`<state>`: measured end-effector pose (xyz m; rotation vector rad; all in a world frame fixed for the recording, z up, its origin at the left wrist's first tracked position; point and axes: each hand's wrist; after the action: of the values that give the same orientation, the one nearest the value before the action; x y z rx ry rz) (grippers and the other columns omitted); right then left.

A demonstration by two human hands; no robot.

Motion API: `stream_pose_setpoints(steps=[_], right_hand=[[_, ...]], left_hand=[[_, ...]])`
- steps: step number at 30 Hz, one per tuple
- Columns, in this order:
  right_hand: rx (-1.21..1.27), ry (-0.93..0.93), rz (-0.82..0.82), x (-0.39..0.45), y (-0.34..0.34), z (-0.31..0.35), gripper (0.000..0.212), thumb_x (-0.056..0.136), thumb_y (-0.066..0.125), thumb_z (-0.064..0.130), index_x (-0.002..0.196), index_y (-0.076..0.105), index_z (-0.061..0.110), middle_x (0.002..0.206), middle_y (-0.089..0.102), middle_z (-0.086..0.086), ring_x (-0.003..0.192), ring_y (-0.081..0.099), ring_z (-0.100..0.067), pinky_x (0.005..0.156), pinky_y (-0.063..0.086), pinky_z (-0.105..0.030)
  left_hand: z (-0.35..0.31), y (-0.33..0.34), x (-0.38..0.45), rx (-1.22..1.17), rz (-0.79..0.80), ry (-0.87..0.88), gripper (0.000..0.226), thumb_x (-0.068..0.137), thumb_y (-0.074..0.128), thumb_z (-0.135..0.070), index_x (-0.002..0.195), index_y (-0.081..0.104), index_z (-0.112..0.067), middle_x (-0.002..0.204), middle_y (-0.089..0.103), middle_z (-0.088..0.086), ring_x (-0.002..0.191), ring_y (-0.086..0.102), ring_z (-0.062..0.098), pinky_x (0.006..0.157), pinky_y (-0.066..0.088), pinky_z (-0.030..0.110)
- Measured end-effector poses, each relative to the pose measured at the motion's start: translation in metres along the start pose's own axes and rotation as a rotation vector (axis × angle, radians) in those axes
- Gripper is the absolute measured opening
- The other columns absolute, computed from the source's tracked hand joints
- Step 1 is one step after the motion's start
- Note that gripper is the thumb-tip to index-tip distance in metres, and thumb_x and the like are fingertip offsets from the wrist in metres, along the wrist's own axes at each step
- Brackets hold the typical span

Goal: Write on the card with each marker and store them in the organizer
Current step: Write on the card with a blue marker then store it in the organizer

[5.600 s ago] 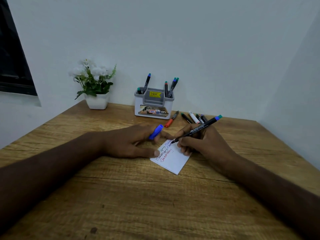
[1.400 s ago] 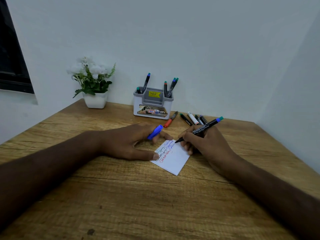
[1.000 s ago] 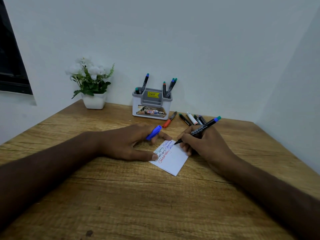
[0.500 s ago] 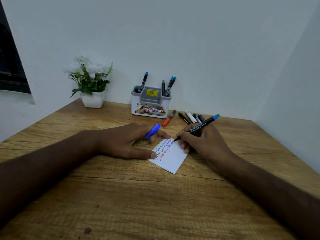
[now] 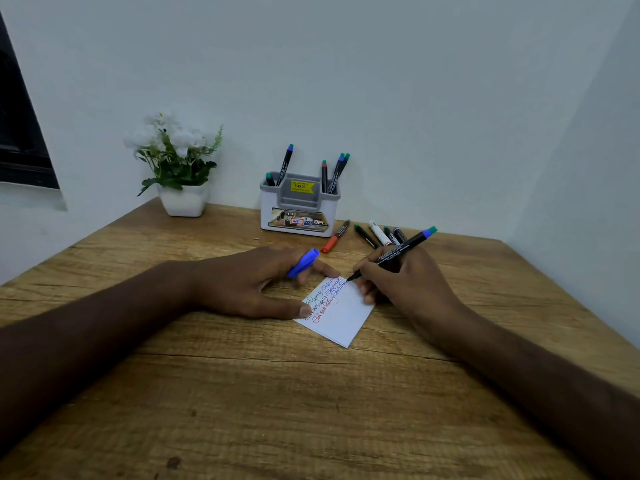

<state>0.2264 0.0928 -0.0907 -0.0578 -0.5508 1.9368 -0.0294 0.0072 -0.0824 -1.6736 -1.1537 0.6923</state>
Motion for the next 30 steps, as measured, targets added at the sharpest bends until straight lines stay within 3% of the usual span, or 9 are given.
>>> stream_pose_setpoints(steps=[6, 9, 11, 13, 15, 20, 23, 27, 30], right_hand=[[-0.053, -0.023, 0.000, -0.003, 0.000, 0.004, 0.012, 0.094, 0.068, 0.009, 0.088, 0.073, 0.000, 0.071, 0.077, -0.012, 0.054, 0.067, -0.021, 0.057, 0.057, -0.031], [0.058, -0.046, -0.055, -0.007, 0.000, 0.008, 0.010, 0.096, 0.068, 0.007, 0.090, 0.075, 0.002, 0.073, 0.077, -0.014, 0.056, 0.069, -0.019, 0.055, 0.057, -0.028], [0.157, -0.050, -0.115, -0.008, -0.003, 0.010, 0.009, 0.097, 0.069, 0.007, 0.093, 0.076, 0.005, 0.077, 0.078, -0.015, 0.063, 0.071, -0.022, 0.061, 0.060, -0.032], [0.270, -0.047, -0.128, -0.009, -0.005, 0.011, 0.009, 0.098, 0.069, 0.004, 0.091, 0.075, 0.006, 0.079, 0.079, -0.015, 0.068, 0.071, -0.025, 0.065, 0.061, -0.035], [0.358, -0.051, -0.095, -0.011, -0.006, 0.013, 0.011, 0.097, 0.070, 0.002, 0.091, 0.076, 0.007, 0.080, 0.077, -0.015, 0.070, 0.070, -0.024, 0.065, 0.060, -0.033], [0.537, -0.074, -0.006, -0.016, -0.003, 0.017, 0.016, 0.100, 0.061, -0.003, 0.102, 0.077, -0.004, 0.079, 0.075, -0.018, 0.069, 0.070, -0.024, 0.062, 0.061, -0.029], [0.545, -0.067, 0.029, -0.018, -0.003, 0.019, 0.026, 0.103, 0.053, -0.001, 0.100, 0.078, -0.003, 0.079, 0.075, -0.017, 0.070, 0.070, -0.024, 0.063, 0.061, -0.033], [0.510, -0.072, 0.066, -0.019, -0.003, 0.019, 0.023, 0.104, 0.053, -0.001, 0.102, 0.074, -0.007, 0.079, 0.076, -0.017, 0.069, 0.070, -0.024, 0.061, 0.061, -0.031], [0.497, -0.073, 0.087, -0.019, -0.003, 0.018, 0.018, 0.104, 0.054, 0.000, 0.108, 0.068, -0.012, 0.081, 0.077, -0.018, 0.069, 0.071, -0.025, 0.062, 0.062, -0.031]], left_hand=[[-0.001, 0.000, 0.000, 0.038, -0.001, -0.016, 0.058, 0.090, 0.059, -0.072, 0.138, 0.049, -0.042, 0.122, 0.056, -0.019, 0.112, 0.052, 0.001, 0.097, 0.047, 0.030], [-0.002, 0.000, 0.001, 0.028, 0.000, -0.014, 0.054, 0.090, 0.060, -0.073, 0.133, 0.050, -0.043, 0.127, 0.056, -0.018, 0.115, 0.051, 0.001, 0.097, 0.047, 0.033], [-0.006, -0.001, 0.001, 0.023, -0.003, 0.007, 0.047, 0.092, 0.061, -0.068, 0.134, 0.043, -0.059, 0.129, 0.056, -0.018, 0.116, 0.052, 0.002, 0.098, 0.047, 0.030], [-0.011, -0.002, 0.000, 0.016, -0.010, 0.017, 0.041, 0.094, 0.063, -0.061, 0.118, 0.035, -0.077, 0.124, 0.057, -0.018, 0.114, 0.052, 0.002, 0.093, 0.047, 0.027], [-0.014, -0.003, -0.001, 0.037, -0.027, 0.015, 0.040, 0.095, 0.064, -0.058, 0.106, 0.032, -0.079, 0.119, 0.056, -0.022, 0.109, 0.052, 0.000, 0.087, 0.044, 0.026], [-0.012, 0.001, -0.002, 0.184, -0.045, -0.022, 0.058, 0.092, 0.056, -0.071, 0.141, 0.027, -0.059, 0.129, 0.042, -0.029, 0.110, 0.042, -0.010, 0.095, 0.039, 0.023], [-0.014, 0.000, -0.003, 0.174, -0.053, -0.001, 0.044, 0.092, 0.058, -0.071, 0.126, 0.031, -0.064, 0.126, 0.047, -0.028, 0.110, 0.044, -0.010, 0.092, 0.042, 0.024], [-0.019, 0.000, -0.004, 0.157, -0.077, 0.033, 0.028, 0.093, 0.062, -0.065, 0.105, 0.037, -0.068, 0.110, 0.053, -0.027, 0.105, 0.048, -0.006, 0.085, 0.044, 0.024], [-0.019, 0.000, -0.005, 0.173, -0.093, 0.025, 0.027, 0.093, 0.064, -0.063, 0.106, 0.048, -0.045, 0.109, 0.054, -0.022, 0.104, 0.048, -0.004, 0.087, 0.047, 0.026]])
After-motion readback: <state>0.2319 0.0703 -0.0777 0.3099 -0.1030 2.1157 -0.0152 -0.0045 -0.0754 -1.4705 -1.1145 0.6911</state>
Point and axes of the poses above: each hand's wrist, its own x-axis towards the middle knuckle, its own y-axis out of the palm, z = x × y
